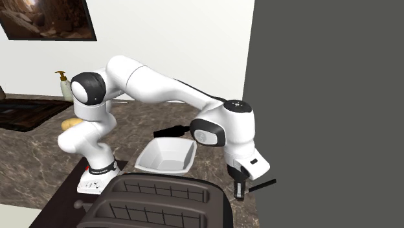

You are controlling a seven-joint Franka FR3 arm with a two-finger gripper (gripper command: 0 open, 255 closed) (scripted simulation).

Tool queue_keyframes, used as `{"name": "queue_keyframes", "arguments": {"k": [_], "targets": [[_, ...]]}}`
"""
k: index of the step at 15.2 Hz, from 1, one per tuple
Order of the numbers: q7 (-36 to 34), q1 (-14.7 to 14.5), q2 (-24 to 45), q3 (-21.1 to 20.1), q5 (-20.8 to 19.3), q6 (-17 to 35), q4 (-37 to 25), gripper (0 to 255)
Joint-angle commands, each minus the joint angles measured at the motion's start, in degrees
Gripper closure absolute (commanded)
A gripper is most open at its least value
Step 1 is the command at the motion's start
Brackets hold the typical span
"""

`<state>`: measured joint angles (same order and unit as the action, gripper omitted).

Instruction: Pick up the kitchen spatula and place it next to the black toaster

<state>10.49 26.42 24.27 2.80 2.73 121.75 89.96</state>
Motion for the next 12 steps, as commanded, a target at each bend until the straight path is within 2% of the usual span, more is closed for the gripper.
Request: {"name": "queue_keyframes", "arguments": {"k": [1, 8, 12], "targets": [[0.12, 0.09, 0.54, 0.04, 0.02, 0.61, 1.75, 255], [0.31, 0.14, 2.58, -0.08, 0.2, 5.09, 4.19, 255], [0.31, 0.18, 2.79, -0.14, 0.2, 5.49, 4.38, 255]]}}
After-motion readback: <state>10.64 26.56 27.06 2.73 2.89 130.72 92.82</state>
